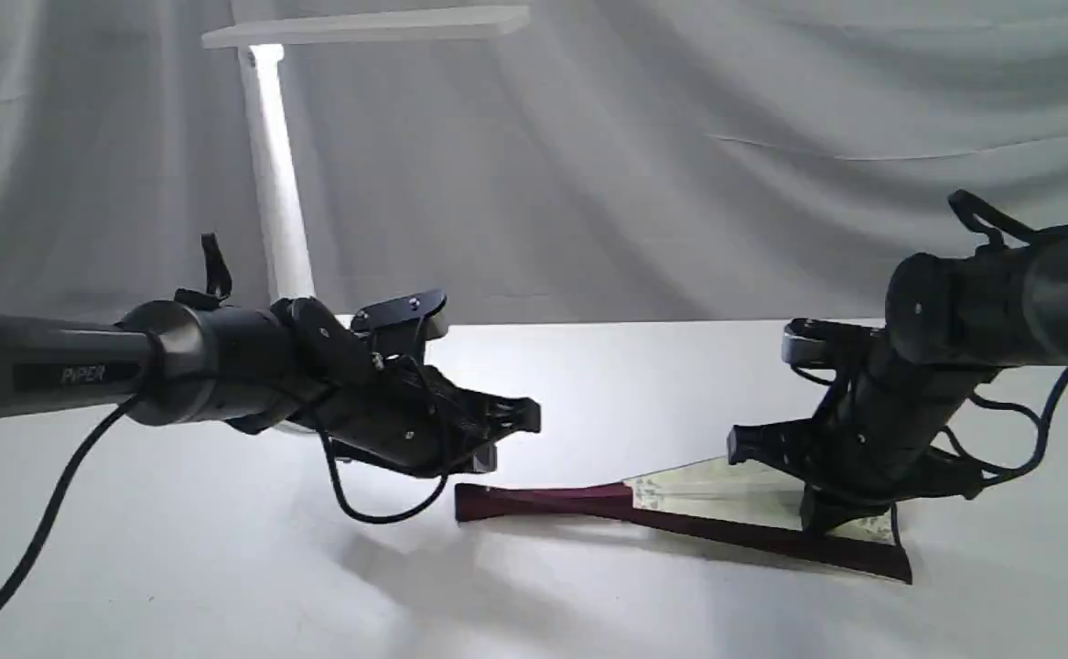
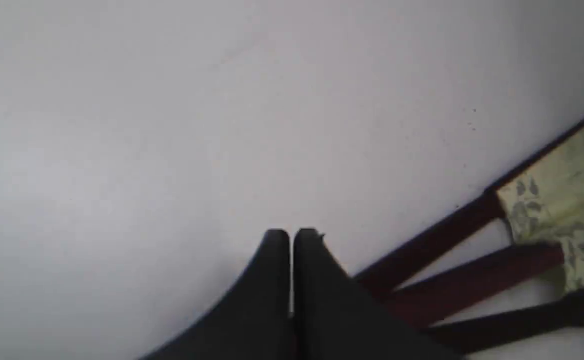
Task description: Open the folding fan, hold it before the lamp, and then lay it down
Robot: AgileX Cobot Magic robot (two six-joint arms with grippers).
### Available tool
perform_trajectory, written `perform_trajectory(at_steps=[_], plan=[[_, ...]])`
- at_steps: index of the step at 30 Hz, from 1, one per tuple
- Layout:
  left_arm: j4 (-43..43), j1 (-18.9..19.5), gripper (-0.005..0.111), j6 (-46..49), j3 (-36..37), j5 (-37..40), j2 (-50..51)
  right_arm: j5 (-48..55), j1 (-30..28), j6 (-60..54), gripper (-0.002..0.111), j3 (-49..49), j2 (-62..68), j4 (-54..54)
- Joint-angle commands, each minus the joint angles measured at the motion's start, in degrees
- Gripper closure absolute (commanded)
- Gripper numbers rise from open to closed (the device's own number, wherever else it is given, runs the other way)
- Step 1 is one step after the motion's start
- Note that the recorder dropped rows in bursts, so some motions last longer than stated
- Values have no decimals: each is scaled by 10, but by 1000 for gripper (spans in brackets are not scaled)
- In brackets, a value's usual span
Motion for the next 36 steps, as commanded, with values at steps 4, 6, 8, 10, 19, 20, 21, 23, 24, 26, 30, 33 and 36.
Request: perform_trajectory(at_steps=[4, 6, 8, 10, 19, 20, 21, 23, 24, 26, 30, 33, 36], plan=[[-34, -5, 107, 2, -3, 61, 21, -39, 1, -18, 108, 1, 12, -7], [-34, -5, 107, 4, -3, 73, 23, -41, 1, -20, 108, 1, 21, -9], [-34, -5, 107, 4, -3, 81, 22, -41, 1, -29, 108, 1, 24, -11], [-42, -5, 107, 4, -3, 88, 19, -48, 1, -34, 108, 1, 24, -11], [-52, -10, 107, 4, -3, 139, 16, -125, 0, -34, 108, 1, 32, -11], [-58, -13, 107, 4, -3, 146, 16, -134, 0, -34, 108, 1, 35, -11], [-61, -14, 107, 4, -3, 151, 16, -144, 0, -34, 108, 1, 37, -11], [-61, -17, 107, 4, -3, 160, 16, -161, 0, -31, 108, 1, 40, -10], [-61, -17, 107, 4, -3, 165, 16, -170, 0, -31, 108, 1, 42, -7], [-62, -20, 107, 4, -3, 178, 16, -190, 0, -31, 108, 1, 42, -7], [-80, -28, 107, 5, -3, 192, 16, -210, 0, -31, 108, -16, 42, 9], [-94, -34, 107, 5, -3, 192, 16, -214, 0, -32, 108, -31, 42, 19], [-103, -44, 107, 5, -3, 194, 16, -216, 0, -32, 108, -48, 42, 33]])
